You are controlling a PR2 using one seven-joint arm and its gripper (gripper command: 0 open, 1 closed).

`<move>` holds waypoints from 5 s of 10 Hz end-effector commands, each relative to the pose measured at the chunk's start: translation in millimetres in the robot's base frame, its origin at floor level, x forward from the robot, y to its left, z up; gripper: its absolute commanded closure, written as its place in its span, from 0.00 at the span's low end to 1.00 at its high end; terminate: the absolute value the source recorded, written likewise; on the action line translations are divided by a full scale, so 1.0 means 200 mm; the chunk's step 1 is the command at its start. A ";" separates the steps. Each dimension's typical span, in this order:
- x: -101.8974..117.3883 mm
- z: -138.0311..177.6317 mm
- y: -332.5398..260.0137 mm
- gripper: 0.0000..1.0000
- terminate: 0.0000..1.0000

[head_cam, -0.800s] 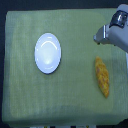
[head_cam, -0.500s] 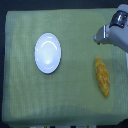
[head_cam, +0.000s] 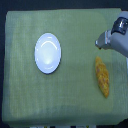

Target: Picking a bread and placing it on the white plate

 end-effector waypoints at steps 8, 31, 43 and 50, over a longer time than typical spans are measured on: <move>-0.25 -0.52 0.03 0.00 0.00; -0.30 -0.75 0.07 1.00 0.00; -0.01 -0.12 0.28 1.00 0.00; 0.29 0.03 1.35 1.00 0.00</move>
